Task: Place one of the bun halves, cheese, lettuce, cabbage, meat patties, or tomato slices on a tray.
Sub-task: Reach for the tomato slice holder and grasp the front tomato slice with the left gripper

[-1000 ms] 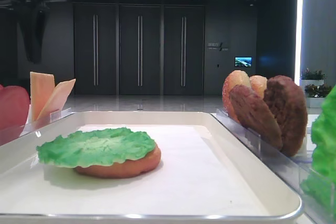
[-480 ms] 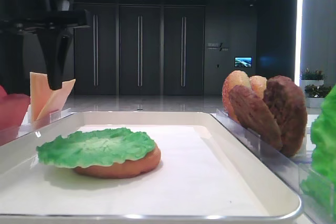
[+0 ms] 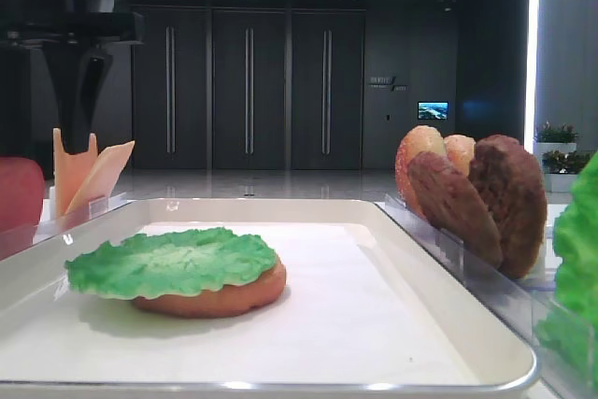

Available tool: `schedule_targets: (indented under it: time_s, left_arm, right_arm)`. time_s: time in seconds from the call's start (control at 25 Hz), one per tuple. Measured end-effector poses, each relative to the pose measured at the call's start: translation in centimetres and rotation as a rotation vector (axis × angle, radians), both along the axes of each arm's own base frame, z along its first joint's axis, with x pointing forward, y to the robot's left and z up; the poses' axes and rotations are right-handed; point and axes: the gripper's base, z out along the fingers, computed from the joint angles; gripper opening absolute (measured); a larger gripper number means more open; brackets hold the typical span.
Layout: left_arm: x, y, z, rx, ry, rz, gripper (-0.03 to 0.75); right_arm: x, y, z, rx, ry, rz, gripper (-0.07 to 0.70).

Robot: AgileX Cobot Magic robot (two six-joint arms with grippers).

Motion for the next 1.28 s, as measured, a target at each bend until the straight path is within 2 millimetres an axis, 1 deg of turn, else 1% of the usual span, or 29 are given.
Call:
schedule_targets:
  time_s: [0.36,0.84,1.08,1.28]
  left_arm:
    - [-0.2,-0.2,0.1,-0.029,0.014,-0.007,0.399]
    - [-0.6,-0.1,0.9,-0.027,0.038,-0.012,0.399]
    - [-0.7,0.0,1.8,-0.028,0.012,-0.018,0.399]
    - [-0.6,0.2,1.8,-0.012,0.008,-0.024,0.399]
  right_arm:
    - [0.0,0.0,0.0,0.000,0.000,0.000,0.419]
    - [0.0,0.0,0.0,0.000,0.000,0.000,0.419]
    - [0.0,0.0,0.0,0.000,0.000,0.000,0.419]
    - [0.0,0.0,0.0,0.000,0.000,0.000,0.419]
